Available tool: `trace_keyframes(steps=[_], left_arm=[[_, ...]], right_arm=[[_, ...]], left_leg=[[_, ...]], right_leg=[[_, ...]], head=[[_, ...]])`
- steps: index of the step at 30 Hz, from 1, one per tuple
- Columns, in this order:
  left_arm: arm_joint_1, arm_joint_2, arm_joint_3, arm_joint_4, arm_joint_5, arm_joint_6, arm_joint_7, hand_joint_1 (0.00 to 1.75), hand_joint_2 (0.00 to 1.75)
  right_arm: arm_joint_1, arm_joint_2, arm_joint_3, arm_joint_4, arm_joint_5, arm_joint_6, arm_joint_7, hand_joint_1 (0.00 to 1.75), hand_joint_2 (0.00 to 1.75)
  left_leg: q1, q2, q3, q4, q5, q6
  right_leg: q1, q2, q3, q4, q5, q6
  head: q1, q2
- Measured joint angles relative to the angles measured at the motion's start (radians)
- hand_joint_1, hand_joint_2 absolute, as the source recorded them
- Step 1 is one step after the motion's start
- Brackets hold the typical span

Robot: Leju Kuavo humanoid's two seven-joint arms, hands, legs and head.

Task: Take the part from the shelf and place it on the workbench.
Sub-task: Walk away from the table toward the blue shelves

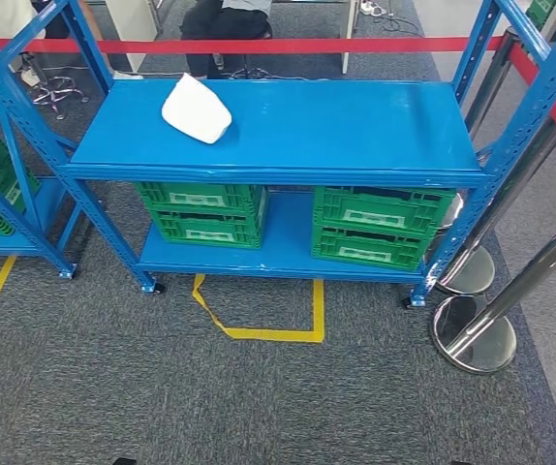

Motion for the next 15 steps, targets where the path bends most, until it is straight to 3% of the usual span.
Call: trace_keyframes(steps=[1, 5, 15], left_arm=[[0.0, 0.0, 0.0, 0.0, -0.002, 0.001, 0.003, 0.0, 1.75], [0.008, -0.006, 0.003, -0.001, -0.036, 0.003, 0.017, 0.0, 0.0], [0.069, -0.043, 0.124, -0.022, -0.232, -0.023, -0.029, 0.0, 0.0]], right_arm=[[0.0, 0.0, 0.0, 0.0, 0.0, -0.001, -0.001, 0.0, 1.75], [0.006, 0.003, -0.001, -0.002, 0.008, -0.004, -0.005, 0.0, 0.0], [0.055, 0.026, -0.025, -0.026, 0.067, 0.027, -0.028, 0.0, 0.0]], left_leg=[[0.0, 0.0, 0.0, 0.0, 0.0, 0.0], [0.0, 0.0, 0.0, 0.0, 0.0, 0.0], [0.0, 0.0, 0.0, 0.0, -0.001, 0.0]], right_leg=[[0.0, 0.0, 0.0, 0.0, 0.0, 0.0], [0.0, 0.0, 0.0, 0.0, 0.0, 0.0], [0.0, 0.0, 0.0, 0.0, 0.0, 0.0]], head=[[0.0, 0.0], [0.0, 0.0], [-0.001, 0.0]])
